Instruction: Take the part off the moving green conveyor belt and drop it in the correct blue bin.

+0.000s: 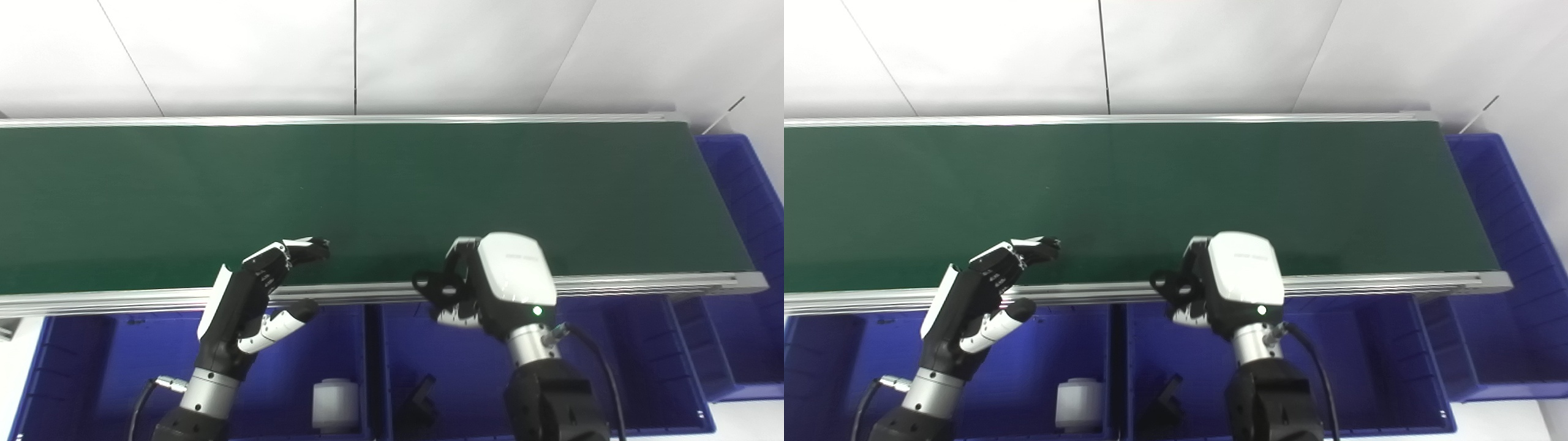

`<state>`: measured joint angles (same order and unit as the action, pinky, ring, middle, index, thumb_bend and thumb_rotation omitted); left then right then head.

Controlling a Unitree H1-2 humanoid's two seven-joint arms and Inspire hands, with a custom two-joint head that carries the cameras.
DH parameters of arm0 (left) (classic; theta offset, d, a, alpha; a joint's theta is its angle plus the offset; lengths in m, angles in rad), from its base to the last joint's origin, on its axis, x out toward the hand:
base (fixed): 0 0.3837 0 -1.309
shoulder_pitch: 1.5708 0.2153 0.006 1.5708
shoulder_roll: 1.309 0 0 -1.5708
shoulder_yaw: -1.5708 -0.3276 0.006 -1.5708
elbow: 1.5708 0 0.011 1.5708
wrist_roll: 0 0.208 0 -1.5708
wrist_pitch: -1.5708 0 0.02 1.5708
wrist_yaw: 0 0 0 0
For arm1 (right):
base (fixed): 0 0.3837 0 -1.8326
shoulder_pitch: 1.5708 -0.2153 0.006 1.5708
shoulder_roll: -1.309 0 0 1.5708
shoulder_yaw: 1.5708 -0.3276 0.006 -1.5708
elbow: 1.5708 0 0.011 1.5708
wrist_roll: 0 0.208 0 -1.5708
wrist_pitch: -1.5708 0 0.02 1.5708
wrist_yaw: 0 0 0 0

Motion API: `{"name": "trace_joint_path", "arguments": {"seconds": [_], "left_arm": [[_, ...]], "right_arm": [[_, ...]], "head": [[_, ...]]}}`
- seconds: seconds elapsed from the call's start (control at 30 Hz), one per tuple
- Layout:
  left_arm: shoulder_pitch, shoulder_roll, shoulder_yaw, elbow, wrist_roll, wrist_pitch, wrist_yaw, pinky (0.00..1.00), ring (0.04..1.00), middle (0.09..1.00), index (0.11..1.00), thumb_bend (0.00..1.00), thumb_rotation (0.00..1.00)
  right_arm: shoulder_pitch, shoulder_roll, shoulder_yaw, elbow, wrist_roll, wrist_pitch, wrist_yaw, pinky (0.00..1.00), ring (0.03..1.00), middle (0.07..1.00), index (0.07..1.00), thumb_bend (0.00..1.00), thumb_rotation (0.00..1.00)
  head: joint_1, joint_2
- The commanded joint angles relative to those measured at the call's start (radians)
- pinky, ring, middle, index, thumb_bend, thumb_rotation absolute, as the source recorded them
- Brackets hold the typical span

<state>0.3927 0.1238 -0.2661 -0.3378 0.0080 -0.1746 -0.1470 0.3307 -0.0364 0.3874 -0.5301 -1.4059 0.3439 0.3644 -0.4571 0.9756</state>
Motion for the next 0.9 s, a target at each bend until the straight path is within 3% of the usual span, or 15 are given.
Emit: {"name": "trace_joint_path", "arguments": {"seconds": [0.0, 0.27, 0.47, 0.5, 0.57, 0.6, 0.63, 0.67, 0.87], "left_arm": [[0.003, -0.009, -0.004, -0.037, 0.007, 0.006, -0.005, 0.77, 0.799, 0.727, 0.599, 0.63, 0.61], [0.004, -0.021, -0.017, -0.043, 0.024, 0.01, -0.003, 0.78, 0.803, 0.725, 0.601, 0.63, 0.61], [0.006, -0.023, -0.017, -0.045, 0.03, 0.015, -0.006, 0.78, 0.803, 0.725, 0.598, 0.64, 0.62], [0.005, -0.023, -0.017, -0.043, 0.029, 0.013, -0.006, 0.78, 0.804, 0.725, 0.598, 0.65, 0.63], [0.005, -0.023, -0.017, -0.041, 0.028, 0.012, -0.007, 0.78, 0.803, 0.724, 0.597, 0.65, 0.63], [0.005, -0.023, -0.017, -0.039, 0.027, 0.01, -0.008, 0.78, 0.804, 0.724, 0.597, 0.65, 0.63], [0.005, -0.023, -0.017, -0.038, 0.026, 0.008, -0.008, 0.78, 0.804, 0.724, 0.597, 0.66, 0.63], [0.006, -0.022, -0.017, -0.036, 0.029, 0.006, -0.008, 0.78, 0.803, 0.725, 0.597, 0.66, 0.63], [0.005, -0.022, -0.019, -0.028, 0.04, -0.004, -0.007, 0.78, 0.8, 0.726, 0.597, 0.66, 0.64]], "right_arm": [[-0.001, 0.001, -0.006, 0.014, -0.014, -0.033, -0.027, 0.09, 0.149, 0.247, 0.485, 0.51, 0.14], [-0.022, -0.029, -0.019, 0.127, -0.037, -0.016, 0.017, 0.13, 0.201, 0.306, 0.49, 0.5, 0.14], [-0.032, -0.031, -0.018, 0.133, -0.143, -0.005, 0.188, 0.2, 0.292, 0.397, 0.489, 0.51, 0.17], [-0.031, -0.029, -0.019, 0.132, -0.159, -0.007, 0.205, 0.21, 0.302, 0.413, 0.543, 0.66, 0.37], [-0.029, -0.024, -0.022, 0.128, -0.191, -0.01, 0.249, 0.17, 0.252, 0.389, 0.679, 0.79, 0.54], [-0.028, -0.024, -0.021, 0.125, -0.202, -0.015, 0.262, 0.19, 0.285, 0.427, 0.749, 0.86, 0.63], [-0.027, -0.024, -0.02, 0.123, -0.209, -0.02, 0.27, 0.22, 0.32, 0.46, 0.767, 0.89, 0.65], [-0.025, -0.019, -0.024, 0.114, -0.219, -0.021, 0.287, 0.34, 0.449, 0.56, 0.786, 0.95, 0.68], [-0.025, 0.005, -0.04, 0.09, -0.269, -0.035, 0.367, 0.55, 0.657, 0.735, 0.823, 1.0, 0.73]], "head": [[0.003, -0.001], [0.019, -0.003], [0.027, -0.006], [0.027, -0.006], [0.03, -0.009], [0.033, -0.01], [0.033, -0.01], [0.033, -0.01], [0.039, -0.01]]}}
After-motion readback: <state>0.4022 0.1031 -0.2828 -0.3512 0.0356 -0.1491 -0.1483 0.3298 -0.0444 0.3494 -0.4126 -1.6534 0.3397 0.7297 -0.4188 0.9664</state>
